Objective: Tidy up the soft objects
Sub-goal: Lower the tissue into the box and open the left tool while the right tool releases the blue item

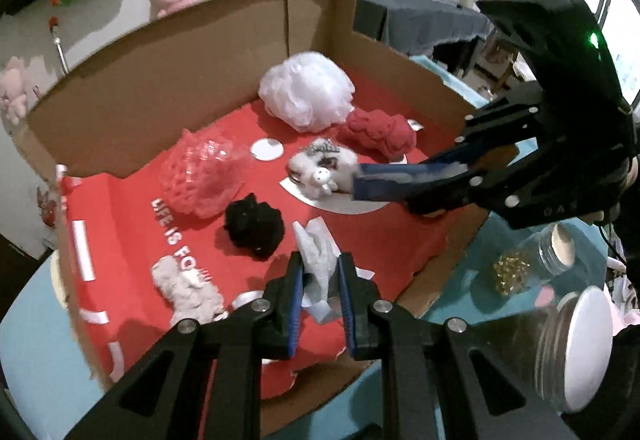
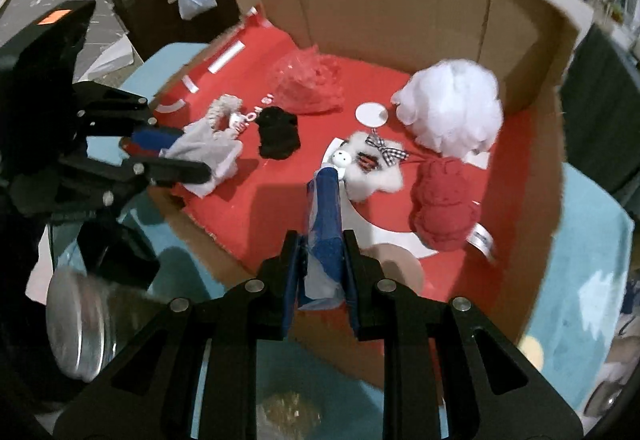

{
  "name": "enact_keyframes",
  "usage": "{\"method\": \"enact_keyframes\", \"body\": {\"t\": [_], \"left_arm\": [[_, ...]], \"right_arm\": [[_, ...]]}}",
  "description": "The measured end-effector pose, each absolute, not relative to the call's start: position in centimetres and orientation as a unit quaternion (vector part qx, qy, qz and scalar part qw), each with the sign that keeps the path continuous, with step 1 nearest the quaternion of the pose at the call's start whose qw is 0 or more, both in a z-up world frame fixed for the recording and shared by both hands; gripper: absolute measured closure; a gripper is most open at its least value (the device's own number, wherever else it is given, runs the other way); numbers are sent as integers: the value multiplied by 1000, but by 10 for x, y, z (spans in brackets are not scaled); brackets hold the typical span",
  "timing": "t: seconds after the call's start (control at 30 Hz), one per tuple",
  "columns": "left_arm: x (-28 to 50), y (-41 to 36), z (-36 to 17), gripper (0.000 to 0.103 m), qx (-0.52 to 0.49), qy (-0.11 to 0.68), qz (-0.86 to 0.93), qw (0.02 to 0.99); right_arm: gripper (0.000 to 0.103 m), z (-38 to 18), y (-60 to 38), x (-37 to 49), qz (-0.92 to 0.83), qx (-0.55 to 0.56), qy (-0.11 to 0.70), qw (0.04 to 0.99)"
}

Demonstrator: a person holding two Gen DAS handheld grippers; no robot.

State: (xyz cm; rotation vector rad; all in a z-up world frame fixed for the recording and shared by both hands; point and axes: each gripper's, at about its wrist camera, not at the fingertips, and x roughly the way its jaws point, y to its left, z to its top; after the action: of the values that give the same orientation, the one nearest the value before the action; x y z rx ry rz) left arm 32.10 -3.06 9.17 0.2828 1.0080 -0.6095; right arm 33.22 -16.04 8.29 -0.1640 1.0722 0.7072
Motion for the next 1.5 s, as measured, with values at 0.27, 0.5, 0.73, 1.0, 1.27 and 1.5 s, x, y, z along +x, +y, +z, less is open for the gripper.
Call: {"method": "enact_keyframes", "body": {"t": [0.27, 0.5, 0.73, 1.0, 1.27, 1.5], "left_arm": [[336, -49, 71, 85, 148, 513, -282, 797], [340, -55, 60, 85, 163, 525, -274, 789], [345, -57, 56, 85, 162, 528, -270, 788], [344, -52, 59, 72, 157, 523, -267, 794], [338, -41, 79, 53, 138, 505, -257, 813], [327, -25, 98, 32, 102, 493, -221, 835]], "right_arm": [[83, 63, -146, 350, 329, -75, 551, 763], [83, 51, -139, 356, 319, -86, 572, 751], [83, 45, -132, 360, 305, -96, 583, 747], [83, 43, -126, 360, 299, -107, 583, 748], [76, 47, -121, 358, 290, -110, 579, 754], [32, 67, -127, 351, 269, -106, 551, 783]]}}
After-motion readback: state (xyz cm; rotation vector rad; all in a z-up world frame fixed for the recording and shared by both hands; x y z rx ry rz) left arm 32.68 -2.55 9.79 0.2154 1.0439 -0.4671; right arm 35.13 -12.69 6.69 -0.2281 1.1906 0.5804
